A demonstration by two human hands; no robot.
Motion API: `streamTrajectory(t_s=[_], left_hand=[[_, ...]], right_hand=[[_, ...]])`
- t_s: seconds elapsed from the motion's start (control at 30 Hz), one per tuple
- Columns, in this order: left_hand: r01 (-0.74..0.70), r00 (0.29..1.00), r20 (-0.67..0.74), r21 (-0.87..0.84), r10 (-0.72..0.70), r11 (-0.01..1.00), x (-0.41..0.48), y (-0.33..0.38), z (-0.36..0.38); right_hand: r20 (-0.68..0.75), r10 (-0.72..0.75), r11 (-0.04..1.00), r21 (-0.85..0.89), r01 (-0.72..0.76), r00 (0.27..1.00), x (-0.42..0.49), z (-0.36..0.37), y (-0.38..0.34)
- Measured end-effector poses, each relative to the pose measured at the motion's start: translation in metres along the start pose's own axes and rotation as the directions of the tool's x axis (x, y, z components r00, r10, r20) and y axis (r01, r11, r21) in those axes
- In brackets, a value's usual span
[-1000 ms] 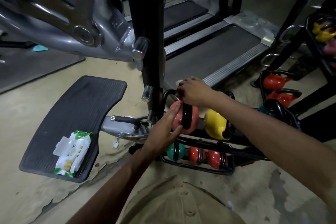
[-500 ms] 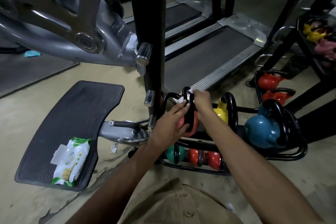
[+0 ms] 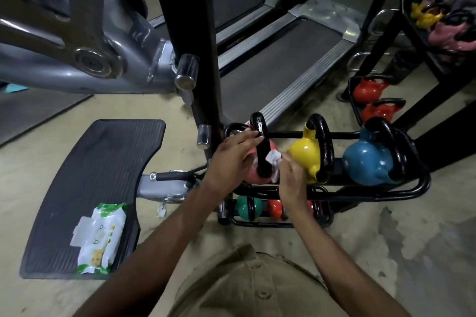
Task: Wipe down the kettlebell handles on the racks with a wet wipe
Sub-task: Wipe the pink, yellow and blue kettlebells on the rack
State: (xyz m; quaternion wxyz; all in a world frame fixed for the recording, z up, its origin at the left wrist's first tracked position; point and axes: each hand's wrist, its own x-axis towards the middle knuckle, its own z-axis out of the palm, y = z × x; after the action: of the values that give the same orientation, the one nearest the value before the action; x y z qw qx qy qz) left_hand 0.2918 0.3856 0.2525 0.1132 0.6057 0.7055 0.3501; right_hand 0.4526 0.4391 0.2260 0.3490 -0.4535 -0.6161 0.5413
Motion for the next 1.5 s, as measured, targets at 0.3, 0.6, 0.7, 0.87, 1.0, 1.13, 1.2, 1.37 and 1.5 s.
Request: streamTrajectory(t_s=[0.3, 0.6, 0.7, 0.87, 1.0, 1.13, 1.2, 1.37, 1.5], left_hand=[[-0.010, 0.999, 0.042, -0.079, 0.013, 0.997, 0.013, 0.000, -0.012], [0.257, 0.957, 0.017, -0.516, -0.291, 0.817, -0.033, 0.008, 0.018], [0.350, 0.925, 0.113, -0.624, -0.363, 0.699, -0.048, 0.010, 0.036], [0.399, 0.912, 0.103, -0.439, -0.396, 0.805, -0.045, 0.011, 0.046], [0.393, 0.920, 0.135, -0.311, -0.369, 0.865, -0.048, -0.003, 0.048], [0.404, 0.912, 0.178, -0.236, -0.369, 0.884, -0.050, -0.008, 0.042], [0.387, 0.919, 0.175, -0.214, -0.354, 0.897, -0.049, -0.008, 0.043], [0.370, 0.925, 0.157, -0.163, -0.346, 0.915, -0.045, -0.011, 0.046], [0.365, 0.927, 0.143, -0.143, -0.346, 0.920, -0.040, -0.012, 0.045]], right_hand=[[-0.089, -0.076, 0.996, -0.059, 0.071, 0.993, -0.039, -0.005, 0.008], [0.354, -0.651, 0.466, -0.512, 0.722, 0.672, 0.019, -0.011, 0.008], [0.646, -0.598, 0.151, -0.491, 0.858, 0.474, 0.055, -0.019, -0.021], [0.899, -0.114, -0.085, -0.432, 0.898, 0.422, 0.112, 0.003, -0.085], [0.820, 0.209, 0.014, -0.548, 0.837, 0.533, 0.151, 0.032, -0.119], [0.767, 0.286, 0.030, -0.606, 0.795, 0.574, 0.182, 0.056, -0.118], [0.750, 0.232, 0.111, -0.653, 0.750, 0.619, 0.192, 0.056, -0.110], [0.471, -0.058, 0.698, -0.611, 0.373, 0.880, 0.167, 0.025, -0.069], [0.169, -0.053, 0.979, -0.187, 0.085, 0.984, 0.132, 0.021, -0.032]])
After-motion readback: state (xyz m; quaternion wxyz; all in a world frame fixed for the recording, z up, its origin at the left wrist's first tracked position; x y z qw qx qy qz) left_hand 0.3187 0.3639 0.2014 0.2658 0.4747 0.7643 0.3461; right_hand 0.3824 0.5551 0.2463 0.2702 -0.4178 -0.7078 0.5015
